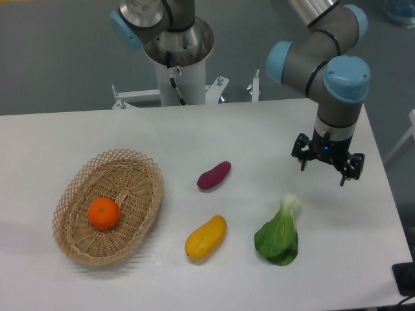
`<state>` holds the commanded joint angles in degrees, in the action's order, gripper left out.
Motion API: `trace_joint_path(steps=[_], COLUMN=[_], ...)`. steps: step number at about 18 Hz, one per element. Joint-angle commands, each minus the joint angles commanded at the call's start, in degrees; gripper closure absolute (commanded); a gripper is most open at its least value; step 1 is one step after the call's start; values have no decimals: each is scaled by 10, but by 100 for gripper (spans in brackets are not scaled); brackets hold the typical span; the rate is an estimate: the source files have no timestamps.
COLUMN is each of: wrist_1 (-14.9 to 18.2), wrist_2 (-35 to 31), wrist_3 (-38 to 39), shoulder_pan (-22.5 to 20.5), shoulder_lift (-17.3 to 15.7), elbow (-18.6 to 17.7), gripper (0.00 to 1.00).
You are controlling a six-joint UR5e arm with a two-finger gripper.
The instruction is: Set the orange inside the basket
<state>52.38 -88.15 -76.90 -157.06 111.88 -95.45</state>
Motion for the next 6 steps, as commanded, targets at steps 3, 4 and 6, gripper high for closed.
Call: trace_joint_path(steps=[3,4,6], wrist_1=[-1,-1,-1], wrist_2=[-4,-4,-4], wrist_3=[0,0,1], shoulder_pan=[4,4,4], shoulder_lift=[1,1,1], elbow=[0,0,0], gripper=[0,0,0])
